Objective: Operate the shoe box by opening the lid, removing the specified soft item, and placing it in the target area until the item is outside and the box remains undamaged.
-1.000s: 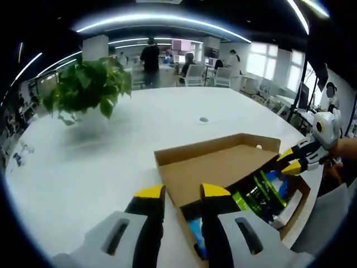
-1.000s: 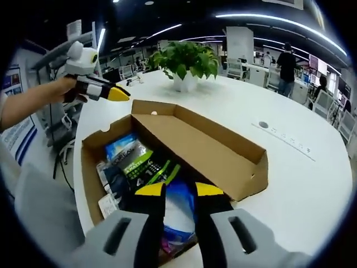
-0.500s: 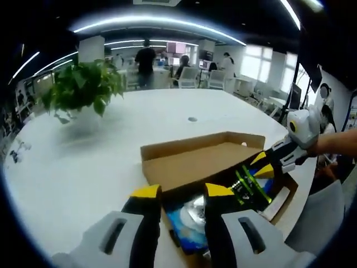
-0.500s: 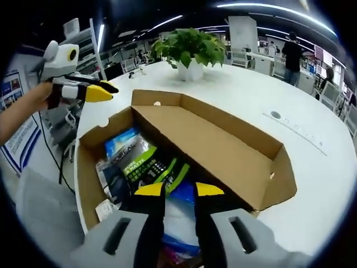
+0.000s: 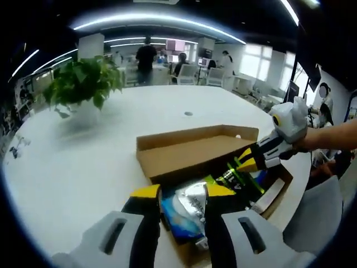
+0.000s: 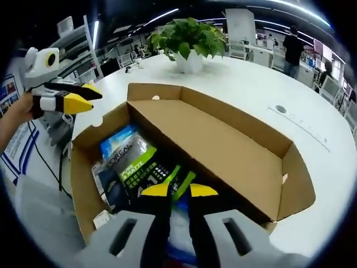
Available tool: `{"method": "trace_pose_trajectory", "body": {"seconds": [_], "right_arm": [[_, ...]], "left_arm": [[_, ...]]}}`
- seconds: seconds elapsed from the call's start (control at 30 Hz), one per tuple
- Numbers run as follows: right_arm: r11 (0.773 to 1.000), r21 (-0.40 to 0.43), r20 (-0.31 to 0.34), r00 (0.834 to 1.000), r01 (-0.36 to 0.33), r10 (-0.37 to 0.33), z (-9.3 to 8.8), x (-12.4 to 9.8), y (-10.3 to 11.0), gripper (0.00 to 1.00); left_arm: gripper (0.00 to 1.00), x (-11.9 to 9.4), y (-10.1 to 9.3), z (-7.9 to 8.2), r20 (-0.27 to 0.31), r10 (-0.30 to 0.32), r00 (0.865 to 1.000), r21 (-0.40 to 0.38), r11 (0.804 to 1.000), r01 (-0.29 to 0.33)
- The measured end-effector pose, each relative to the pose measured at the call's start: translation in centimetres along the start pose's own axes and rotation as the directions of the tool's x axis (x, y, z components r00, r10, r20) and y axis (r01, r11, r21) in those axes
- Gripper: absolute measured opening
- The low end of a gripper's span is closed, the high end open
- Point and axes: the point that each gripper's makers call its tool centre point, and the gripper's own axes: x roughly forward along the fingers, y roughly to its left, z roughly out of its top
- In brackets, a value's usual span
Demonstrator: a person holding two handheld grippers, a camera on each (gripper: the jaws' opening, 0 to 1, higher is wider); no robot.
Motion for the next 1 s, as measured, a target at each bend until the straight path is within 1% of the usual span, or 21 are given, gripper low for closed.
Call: {"method": "trace_pose_trajectory", "body": {"seconds": [0.03, 0.07, 0.23, 0.33, 0.4, 0.43, 0.67, 0.77, 0.9, 1.0], "right_arm": [[1.0, -0.006, 0.0, 1.0, -0.003, 0.003, 0.0, -0.1, 0.1, 0.01], [1.0, -0.006, -0.001, 1.0, -0.005, 0.005, 0.1, -0.2, 0.2, 0.01], [0.998, -0.066, -0.013, 1.0, 0.005, -0.006, -0.2, -0.6, 0.0, 0.0], [0.995, -0.099, -0.021, 1.0, 0.01, -0.012, -0.3, -0.9, -0.1, 0.0], [0.991, -0.13, -0.028, 0.999, 0.015, -0.019, -0.5, -1.1, -0.2, 0.0], [0.989, -0.15, -0.037, 0.999, 0.017, -0.023, -0.7, -1.2, -0.3, 0.0], [0.984, -0.175, -0.049, 0.998, 0.016, -0.025, -1.2, -1.7, -0.7, 0.0], [0.983, -0.184, -0.051, 0.998, 0.018, -0.028, -1.4, -1.7, -0.9, 0.0], [0.977, -0.21, -0.068, 0.997, 0.024, -0.039, -1.9, -1.6, -1.1, 0.0], [0.978, -0.208, -0.067, 0.997, 0.023, -0.038, -1.9, -1.5, -1.1, 0.0]], "left_arm": [[0.28, 0.1, -0.3, -0.2, -0.013, -0.005, 1.0, 0.01, 1.0, 0.005], [0.28, 0.2, -0.4, -0.3, -0.016, -0.007, 1.0, 0.016, 1.0, 0.007], [0.27, 0.8, -1.4, -1.0, -0.06, -0.031, 0.998, 0.043, 0.999, 0.034], [0.27, 1.3, -2.1, -1.9, -0.099, -0.053, 0.994, 0.054, 0.997, 0.059], [0.27, 1.6, -2.5, -2.4, -0.119, -0.067, 0.991, 0.053, 0.996, 0.074], [0.27, 1.8, -2.7, -2.8, -0.139, -0.074, 0.988, 0.058, 0.995, 0.083], [0.26, 2.8, -3.6, -4.2, -0.195, -0.103, 0.975, 0.065, 0.991, 0.117], [0.26, 3.2, -3.8, -5.0, -0.227, -0.115, 0.967, 0.062, 0.989, 0.133], [0.26, 3.7, -3.8, -5.6, -0.253, -0.125, 0.959, 0.052, 0.988, 0.143], [0.25, 4.0, -3.8, -5.9, -0.266, -0.132, 0.955, 0.044, 0.988, 0.149]]}}
